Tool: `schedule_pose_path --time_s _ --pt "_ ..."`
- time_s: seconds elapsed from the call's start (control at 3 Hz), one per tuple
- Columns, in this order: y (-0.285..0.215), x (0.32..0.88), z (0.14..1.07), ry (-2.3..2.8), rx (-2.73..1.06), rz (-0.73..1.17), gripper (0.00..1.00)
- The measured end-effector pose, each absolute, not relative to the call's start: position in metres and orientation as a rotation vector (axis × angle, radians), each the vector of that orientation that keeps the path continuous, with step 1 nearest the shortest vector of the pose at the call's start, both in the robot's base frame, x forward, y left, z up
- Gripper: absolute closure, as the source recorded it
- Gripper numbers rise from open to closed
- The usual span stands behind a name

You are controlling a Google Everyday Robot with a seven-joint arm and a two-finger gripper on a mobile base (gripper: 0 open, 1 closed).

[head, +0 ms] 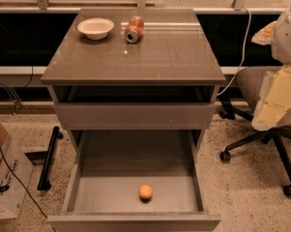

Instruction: Pick orange from middle drawer and place on counter

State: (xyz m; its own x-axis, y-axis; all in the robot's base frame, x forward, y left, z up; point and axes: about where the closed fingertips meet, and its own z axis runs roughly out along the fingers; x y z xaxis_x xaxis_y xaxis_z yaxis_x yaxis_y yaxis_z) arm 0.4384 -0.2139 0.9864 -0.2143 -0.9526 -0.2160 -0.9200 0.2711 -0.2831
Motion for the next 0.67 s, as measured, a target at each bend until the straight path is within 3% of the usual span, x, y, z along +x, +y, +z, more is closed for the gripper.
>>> schedule_pose_path --time_s 0.67 --pt "-0.2124 0.4396 0.9805 2.247 -1.637 -0.112 0.0"
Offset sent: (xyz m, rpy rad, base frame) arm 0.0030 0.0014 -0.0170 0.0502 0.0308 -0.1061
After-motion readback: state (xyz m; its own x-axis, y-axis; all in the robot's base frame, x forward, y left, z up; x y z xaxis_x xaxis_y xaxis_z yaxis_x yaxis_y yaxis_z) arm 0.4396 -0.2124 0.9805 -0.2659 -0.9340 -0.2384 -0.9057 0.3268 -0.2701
